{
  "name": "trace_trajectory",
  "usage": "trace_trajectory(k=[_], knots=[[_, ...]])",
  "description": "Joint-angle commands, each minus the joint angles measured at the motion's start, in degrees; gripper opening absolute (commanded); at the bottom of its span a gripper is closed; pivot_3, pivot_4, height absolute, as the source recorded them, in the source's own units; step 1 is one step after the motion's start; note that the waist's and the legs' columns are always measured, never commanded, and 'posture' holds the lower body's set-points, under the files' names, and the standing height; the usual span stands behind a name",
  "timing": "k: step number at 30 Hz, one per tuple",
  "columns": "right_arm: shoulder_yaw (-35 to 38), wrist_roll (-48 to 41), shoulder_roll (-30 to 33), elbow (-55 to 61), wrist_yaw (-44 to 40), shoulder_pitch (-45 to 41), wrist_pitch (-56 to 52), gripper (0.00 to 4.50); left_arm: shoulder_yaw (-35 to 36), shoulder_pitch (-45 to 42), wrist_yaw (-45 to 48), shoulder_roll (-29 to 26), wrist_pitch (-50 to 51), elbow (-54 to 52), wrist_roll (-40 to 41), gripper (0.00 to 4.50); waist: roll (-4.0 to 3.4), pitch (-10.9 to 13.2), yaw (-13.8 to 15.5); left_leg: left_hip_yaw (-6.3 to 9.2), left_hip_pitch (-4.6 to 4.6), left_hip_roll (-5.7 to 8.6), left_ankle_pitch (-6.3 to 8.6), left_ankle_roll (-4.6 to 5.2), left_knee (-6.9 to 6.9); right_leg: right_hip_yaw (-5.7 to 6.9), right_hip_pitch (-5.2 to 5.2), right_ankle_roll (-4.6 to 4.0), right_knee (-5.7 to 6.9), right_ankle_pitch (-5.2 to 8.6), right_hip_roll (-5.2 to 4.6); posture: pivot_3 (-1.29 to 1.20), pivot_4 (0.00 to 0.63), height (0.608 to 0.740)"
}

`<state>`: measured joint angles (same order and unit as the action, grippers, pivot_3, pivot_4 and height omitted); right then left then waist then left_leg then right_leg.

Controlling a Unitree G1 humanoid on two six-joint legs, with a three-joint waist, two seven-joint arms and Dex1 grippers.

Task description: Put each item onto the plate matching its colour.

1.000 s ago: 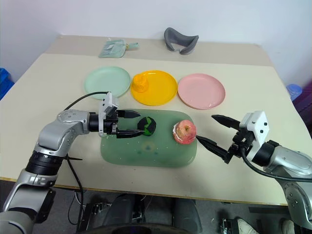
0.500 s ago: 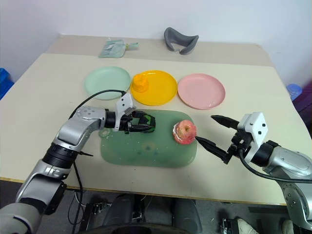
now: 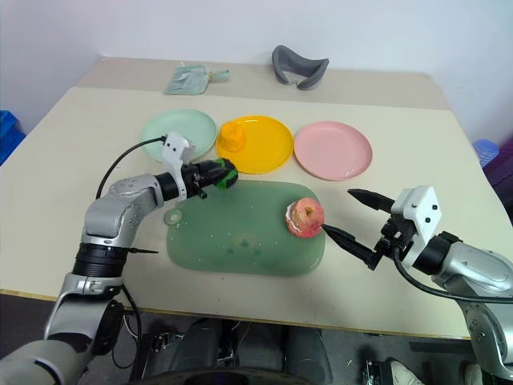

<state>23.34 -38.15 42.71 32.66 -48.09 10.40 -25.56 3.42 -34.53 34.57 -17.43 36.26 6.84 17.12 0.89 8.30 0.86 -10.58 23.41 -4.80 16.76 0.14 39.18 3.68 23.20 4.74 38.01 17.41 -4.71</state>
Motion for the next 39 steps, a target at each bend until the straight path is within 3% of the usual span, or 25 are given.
trace_trajectory(k=[1,4,8,16,38,39], knots=[[-0.30,0.33,0.34,-0.86,-0.55,-1.73,1.27,4.50,5.07,-4.87,-10.84,2.43,-5.00,1.64,-1.62,1.68,0.02,0.01,-0.05,0.00,0.00,0.01,0.00,0.00,0.00,0.00,0.00,0.00,0.00,0.00,0.00,0.00,0.150,0.740],[-1.37,0.81,0.49,-2.28,-1.13,-3.53,1.54,4.50,7.12,-8.69,-19.91,3.67,-9.69,7.46,-4.89,1.68,0.02,0.01,-0.15,-0.01,-0.01,0.00,0.00,0.00,-0.02,0.00,0.00,0.00,0.00,0.00,0.01,0.00,0.150,0.740],[-3.38,1.50,0.28,-3.79,-1.45,-6.21,1.86,4.50,10.09,-17.43,-31.49,4.80,-19.35,24.52,-7.80,1.68,0.03,0.02,-0.11,-0.03,-0.03,0.00,0.00,-0.01,-0.02,0.01,0.00,0.00,0.00,0.00,0.02,0.00,0.150,0.740],[-5.62,1.23,-0.13,-3.17,-1.03,-9.85,1.46,4.50,11.77,-25.81,-37.86,3.19,-32.72,44.40,-9.22,1.68,0.12,0.07,-0.13,-0.16,0.02,0.02,-0.01,-0.01,-0.03,0.07,0.01,0.01,-0.04,0.00,0.02,0.00,0.150,0.740],[-12.55,2.07,-8.80,-5.02,5.49,-24.90,3.76,4.50,11.52,-23.88,-36.70,2.81,-34.88,48.68,-8.68,1.68,0.20,0.12,-0.23,-0.24,0.02,0.01,-0.02,-0.03,-0.03,0.08,0.05,0.01,0.00,0.00,0.02,0.00,0.150,0.740],[-12.74,2.25,-8.91,-5.21,5.71,-25.12,3.77,4.50,11.47,-23.62,-36.43,2.89,-34.78,48.23,-8.60,1.96,0.20,0.12,-0.17,-0.24,0.02,0.01,-0.02,-0.04,-0.03,0.08,0.05,0.01,0.00,0.00,0.02,0.00,0.150,0.740]])
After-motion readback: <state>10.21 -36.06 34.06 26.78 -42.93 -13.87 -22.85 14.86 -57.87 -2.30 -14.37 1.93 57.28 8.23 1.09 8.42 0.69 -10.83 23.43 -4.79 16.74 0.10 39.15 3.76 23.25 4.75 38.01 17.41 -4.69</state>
